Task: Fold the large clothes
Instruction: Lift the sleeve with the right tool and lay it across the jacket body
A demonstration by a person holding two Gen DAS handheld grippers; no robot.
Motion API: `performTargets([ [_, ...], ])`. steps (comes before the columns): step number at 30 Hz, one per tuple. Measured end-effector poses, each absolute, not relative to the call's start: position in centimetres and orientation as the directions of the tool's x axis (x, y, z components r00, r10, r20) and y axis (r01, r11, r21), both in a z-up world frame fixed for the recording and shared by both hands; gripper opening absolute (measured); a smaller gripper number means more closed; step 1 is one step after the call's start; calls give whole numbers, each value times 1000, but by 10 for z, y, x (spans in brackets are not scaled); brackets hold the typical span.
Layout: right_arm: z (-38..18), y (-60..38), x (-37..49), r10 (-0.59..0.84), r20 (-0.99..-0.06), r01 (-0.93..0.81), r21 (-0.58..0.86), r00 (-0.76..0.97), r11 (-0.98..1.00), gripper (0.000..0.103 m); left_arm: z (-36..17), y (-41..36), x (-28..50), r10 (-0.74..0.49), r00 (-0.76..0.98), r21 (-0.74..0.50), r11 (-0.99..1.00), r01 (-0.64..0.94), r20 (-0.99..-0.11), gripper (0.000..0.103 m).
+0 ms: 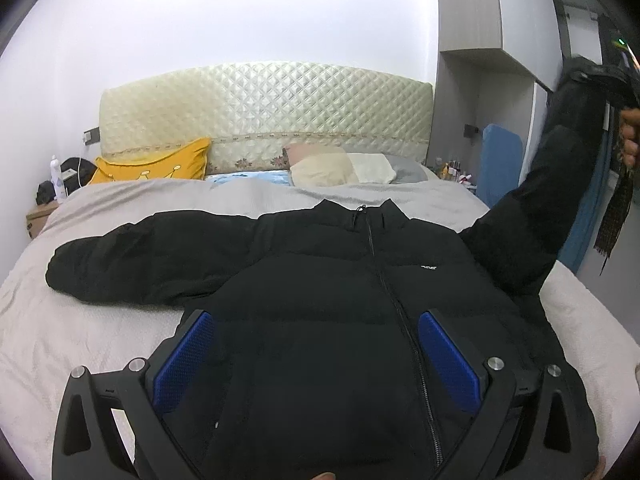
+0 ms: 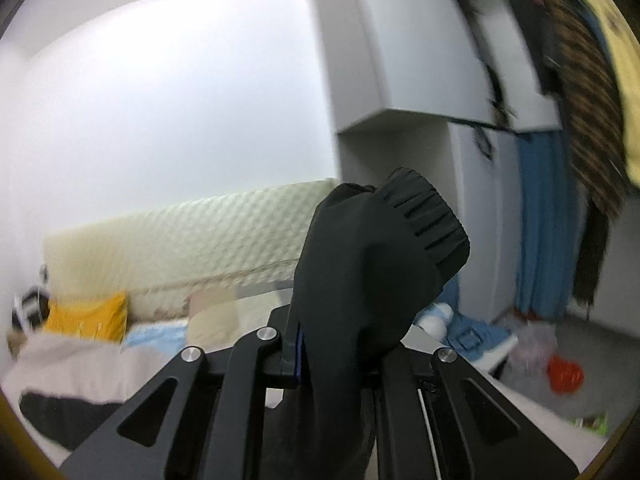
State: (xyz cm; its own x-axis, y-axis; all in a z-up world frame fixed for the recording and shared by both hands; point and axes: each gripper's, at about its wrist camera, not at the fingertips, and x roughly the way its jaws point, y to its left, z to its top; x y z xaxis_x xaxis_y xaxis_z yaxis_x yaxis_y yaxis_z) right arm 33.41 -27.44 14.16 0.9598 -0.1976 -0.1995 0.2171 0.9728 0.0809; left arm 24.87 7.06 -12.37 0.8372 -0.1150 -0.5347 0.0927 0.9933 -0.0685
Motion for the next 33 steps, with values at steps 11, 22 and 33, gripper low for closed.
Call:
performTargets([
  [11, 69, -94, 394, 138, -310, -129, 48, 941, 990, 11, -118, 98, 247, -83, 837, -74, 996, 51, -540, 103],
  [22, -66, 27, 434, 366, -549, -405, 55, 751, 913, 11, -134, 127, 248, -82, 819, -117, 993, 18, -569, 103],
  [33, -178, 55, 454, 322, -718, -435, 30, 617, 900, 14, -156, 131, 256, -107, 795, -159, 987, 14, -597, 103],
])
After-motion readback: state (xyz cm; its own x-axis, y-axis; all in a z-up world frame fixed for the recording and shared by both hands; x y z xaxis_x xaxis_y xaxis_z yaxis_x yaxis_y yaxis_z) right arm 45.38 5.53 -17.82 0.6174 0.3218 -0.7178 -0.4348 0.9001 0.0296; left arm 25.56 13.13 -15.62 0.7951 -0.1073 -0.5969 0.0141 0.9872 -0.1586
